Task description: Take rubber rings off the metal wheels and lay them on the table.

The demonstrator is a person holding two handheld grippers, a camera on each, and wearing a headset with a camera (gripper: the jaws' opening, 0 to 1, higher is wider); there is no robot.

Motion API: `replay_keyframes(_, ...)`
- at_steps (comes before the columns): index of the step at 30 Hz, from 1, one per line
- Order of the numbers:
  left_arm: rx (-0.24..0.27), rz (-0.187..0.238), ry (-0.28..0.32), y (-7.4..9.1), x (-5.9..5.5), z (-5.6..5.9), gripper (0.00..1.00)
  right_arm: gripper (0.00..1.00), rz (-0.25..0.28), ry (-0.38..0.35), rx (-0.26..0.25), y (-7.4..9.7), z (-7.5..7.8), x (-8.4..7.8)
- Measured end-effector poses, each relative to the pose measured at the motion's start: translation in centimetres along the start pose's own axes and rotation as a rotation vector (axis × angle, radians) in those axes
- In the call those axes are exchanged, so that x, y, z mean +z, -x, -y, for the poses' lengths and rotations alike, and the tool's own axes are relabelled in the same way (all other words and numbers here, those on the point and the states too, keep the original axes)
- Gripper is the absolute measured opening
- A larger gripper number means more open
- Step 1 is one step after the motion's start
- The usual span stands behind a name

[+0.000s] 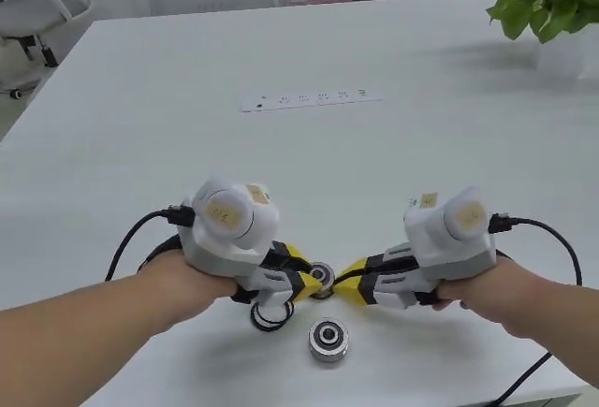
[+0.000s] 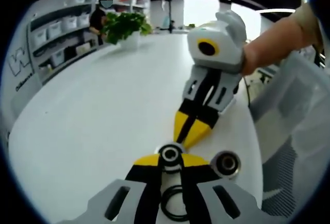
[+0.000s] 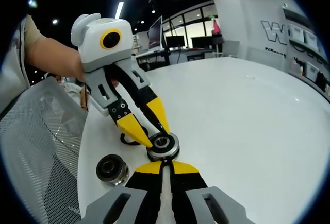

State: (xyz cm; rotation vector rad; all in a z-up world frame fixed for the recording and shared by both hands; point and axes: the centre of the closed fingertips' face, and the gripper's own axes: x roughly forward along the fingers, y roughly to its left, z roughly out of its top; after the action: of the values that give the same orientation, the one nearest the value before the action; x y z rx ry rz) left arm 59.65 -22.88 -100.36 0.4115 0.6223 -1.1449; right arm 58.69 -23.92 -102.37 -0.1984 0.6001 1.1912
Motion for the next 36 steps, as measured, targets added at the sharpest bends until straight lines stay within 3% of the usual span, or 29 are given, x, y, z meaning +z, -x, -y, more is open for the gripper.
replay_keyframes(9,0.022,0.002,-0.009,-0.2,0.1,0.1,0.14,0.0,-0.019,-0.005,-0.008,0.0,0.1,-0.1)
replay_keyframes(18,0.052,0.0,-0.014,-0.3,0.0,0.1,0.13,0.0,-0.029,-0.096,-0.039,0.0,0.4,-0.1)
replay_keyframes(30,0.075,-0.015,-0.025,-0.4,-0.1,0.4,0.12,0.0,0.052,-0.29,-0.038,1.0,0.4,0.3)
replay_keyframes(36,0.081,-0.016,-0.016,-0.4,-0.1,0.7,0.12,0.0,0.066,-0.312,-0.042,1.2,0.3,0.3)
